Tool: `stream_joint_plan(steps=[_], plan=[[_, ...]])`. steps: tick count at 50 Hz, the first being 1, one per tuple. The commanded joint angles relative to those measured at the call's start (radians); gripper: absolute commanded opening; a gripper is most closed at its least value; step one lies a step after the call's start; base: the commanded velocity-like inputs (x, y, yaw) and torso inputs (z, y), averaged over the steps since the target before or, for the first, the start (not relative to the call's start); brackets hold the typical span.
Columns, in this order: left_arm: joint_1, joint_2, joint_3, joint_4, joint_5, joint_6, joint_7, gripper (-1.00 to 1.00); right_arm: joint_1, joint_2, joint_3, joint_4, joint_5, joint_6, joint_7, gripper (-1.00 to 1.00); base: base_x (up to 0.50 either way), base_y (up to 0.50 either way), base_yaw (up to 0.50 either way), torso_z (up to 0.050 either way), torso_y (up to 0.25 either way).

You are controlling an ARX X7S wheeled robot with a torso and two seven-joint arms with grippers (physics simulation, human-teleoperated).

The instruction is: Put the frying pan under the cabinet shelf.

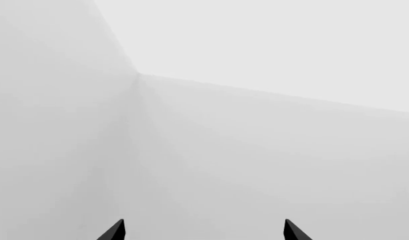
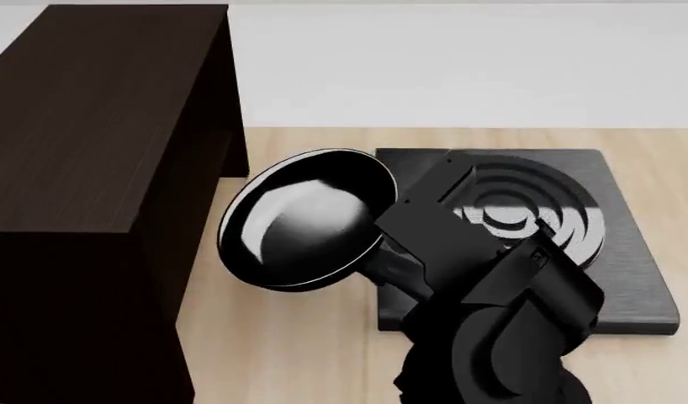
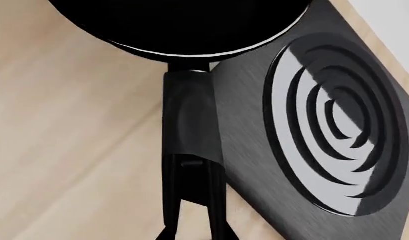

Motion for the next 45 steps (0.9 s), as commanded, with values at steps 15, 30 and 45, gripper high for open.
stream_joint_plan(steps=[15, 30, 45], plan=[[0.008, -0.01, 0.008, -0.012, 0.006, 0.014, 0.003, 1.0, -0.017, -0.054, 0.015, 0.081, 0.042, -0.092, 0.098, -1.0, 0.0, 0.0, 0.0, 0.001, 0.002], [0.033, -0.028, -0.017, -0.005, -0.006, 0.016, -0.005, 1.0, 0.007, -0.115, 0.045, 0.188, 0.118, -0.17, 0.182, -1.0, 0.0, 0.0, 0.0, 0.001, 0.003], [0.073, -0.053, -0.069, 0.016, -0.039, 0.014, -0.024, 1.0, 0.044, -0.171, 0.051, 0.336, 0.222, -0.264, 0.28, -1.0, 0.0, 0.0, 0.0, 0.001, 0.002]])
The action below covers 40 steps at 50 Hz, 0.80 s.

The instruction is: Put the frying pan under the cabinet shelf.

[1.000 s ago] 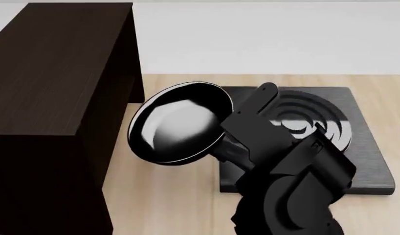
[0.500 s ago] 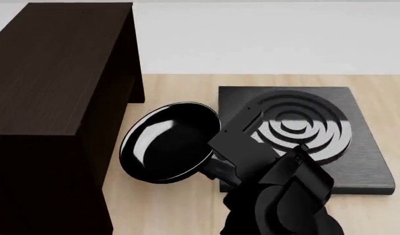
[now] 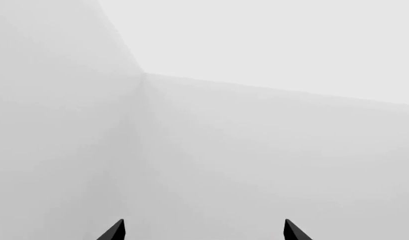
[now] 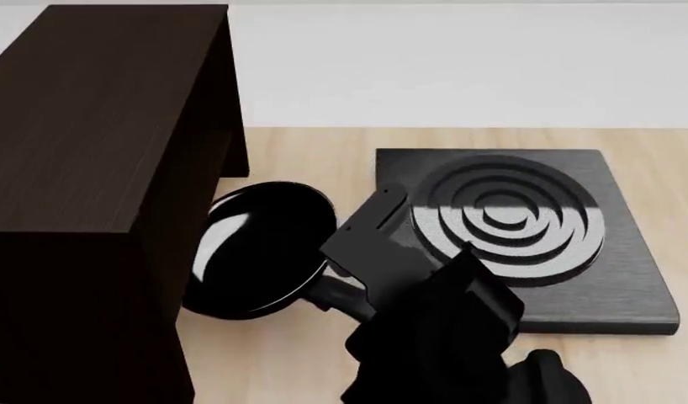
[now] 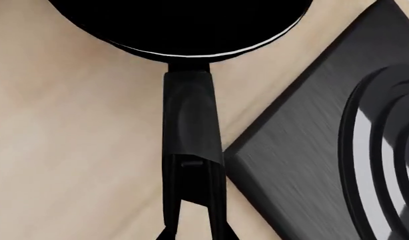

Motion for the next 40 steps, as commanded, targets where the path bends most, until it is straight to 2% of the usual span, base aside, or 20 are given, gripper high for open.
stream_joint_plan(steps=[1, 16, 23, 32, 40], plan=[[0.033, -0.024, -0.048, 0.019, -0.032, -0.003, -0.018, 1.0, 0.048, -0.042, 0.004, 0.1, 0.071, -0.089, 0.084, -1.0, 0.0, 0.0, 0.0, 0.0, 0.0], [0.062, -0.043, -0.081, 0.014, -0.033, 0.003, -0.022, 1.0, 0.122, -0.048, -0.129, 0.278, 0.367, -0.171, 0.258, -1.0, 0.0, 0.0, 0.0, 0.0, 0.001], [0.061, -0.041, -0.067, -0.001, -0.013, 0.008, -0.016, 1.0, 0.189, -0.05, -0.252, 0.412, 0.597, -0.252, 0.369, -1.0, 0.0, 0.0, 0.0, 0.001, 0.001], [0.055, -0.048, -0.058, -0.015, -0.006, 0.008, -0.013, 1.0, 0.285, -0.051, -0.595, 0.58, 1.052, -0.393, 0.515, -1.0, 0.0, 0.0, 0.0, 0.0, 0.0], [0.055, -0.052, -0.051, -0.03, 0.008, 0.011, -0.009, 1.0, 0.329, -0.051, -0.891, 0.624, 1.398, -0.497, 0.588, -1.0, 0.0, 0.0, 0.0, 0.0, 0.0]])
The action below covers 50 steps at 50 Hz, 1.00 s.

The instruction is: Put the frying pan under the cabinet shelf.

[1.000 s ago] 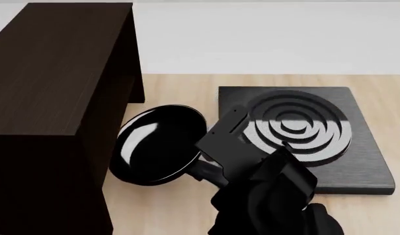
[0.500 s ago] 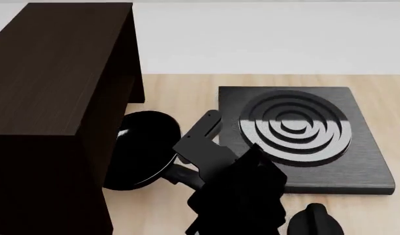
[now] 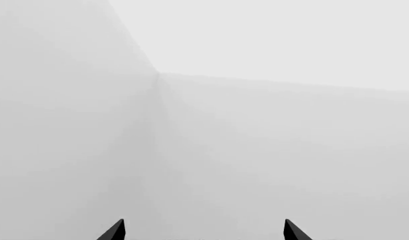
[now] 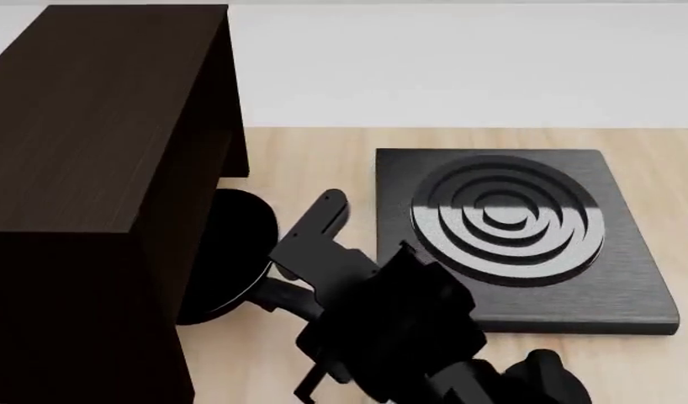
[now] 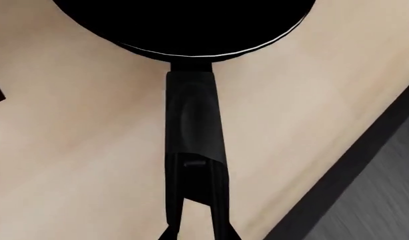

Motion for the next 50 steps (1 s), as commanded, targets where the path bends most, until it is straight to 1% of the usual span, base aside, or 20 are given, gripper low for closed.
stream_joint_plan(steps=[1, 5, 11, 27, 41, 48, 50], plan=[[0.003, -0.004, 0.008, -0.02, 0.019, 0.006, 0.007, 1.0, 0.079, -0.017, -0.355, 0.084, 0.495, -0.143, 0.108, -1.0, 0.0, 0.0, 0.0, 0.0, 0.0], [0.009, 0.0, 0.011, -0.027, 0.029, 0.012, 0.012, 1.0, 0.083, -0.017, -0.414, 0.086, 0.565, -0.167, 0.119, -1.0, 0.0, 0.0, 0.0, 0.0, 0.002], [0.015, -0.005, 0.003, -0.034, 0.032, 0.014, 0.013, 1.0, 0.073, -0.017, -0.447, 0.078, 0.605, -0.192, 0.122, -1.0, 0.0, 0.0, 0.0, 0.0, 0.0], [0.035, -0.006, -0.005, -0.047, 0.044, 0.025, 0.02, 1.0, 0.07, -0.017, -0.467, -0.007, 0.646, -0.21, 0.134, -1.0, 0.0, 0.0, 0.0, 0.001, 0.001], [0.076, -0.03, -0.073, -0.025, 0.009, 0.017, 0.008, 1.0, 0.074, -0.017, -0.474, -0.066, 0.671, -0.229, 0.139, -1.0, 0.0, 0.0, 0.0, 0.0, 0.001], [0.09, -0.033, -0.089, -0.024, 0.005, 0.02, 0.007, 1.0, 0.07, -0.017, -0.475, -0.072, 0.674, -0.235, 0.144, -1.0, 0.0, 0.0, 0.0, 0.0, 0.001], [0.089, -0.033, -0.088, -0.026, 0.008, 0.022, 0.007, 1.0, 0.071, -0.017, -0.472, -0.065, 0.683, -0.238, 0.166, -1.0, 0.0, 0.0, 0.0, 0.005, 0.0]])
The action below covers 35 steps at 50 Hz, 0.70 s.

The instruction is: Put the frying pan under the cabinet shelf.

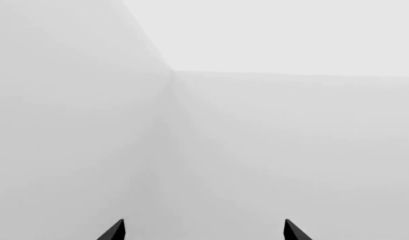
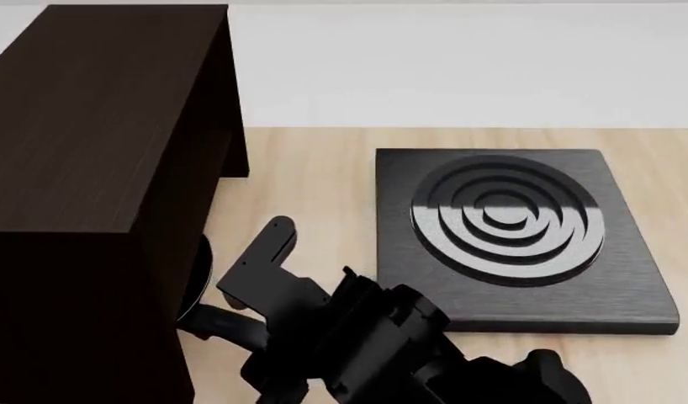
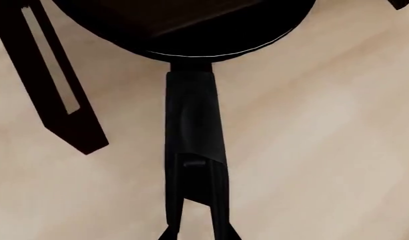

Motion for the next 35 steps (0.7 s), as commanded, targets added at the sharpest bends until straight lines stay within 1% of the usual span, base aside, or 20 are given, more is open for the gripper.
stream_joint_plan(steps=[1, 2, 14, 35], plan=[[0.017, -0.006, -0.022, 0.002, -0.005, 0.003, -0.002, 1.0, 0.017, -0.011, 0.065, -0.044, 0.03, -0.021, 0.018, -1.0, 0.0, 0.0, 0.0, 0.0, 0.0], [0.016, -0.006, -0.021, 0.001, -0.004, 0.003, -0.002, 1.0, 0.019, -0.011, 0.065, -0.041, 0.035, -0.02, 0.023, 1.0, 0.0, 0.0, 0.0, 0.0, 0.0], [0.019, -0.001, -0.015, -0.005, 0.006, 0.013, 0.0, 1.0, 0.025, -0.011, 0.062, -0.045, 0.039, -0.014, 0.025, 1.0, 0.0, 0.0, 0.0, 0.0, 0.0], [0.02, -0.014, -0.037, 0.019, -0.034, 0.012, -0.017, 1.0, 0.05, -0.011, 0.064, -0.041, 0.051, -0.018, 0.044, 1.0, 0.0, 0.0, 0.0, 0.0, 0.0]])
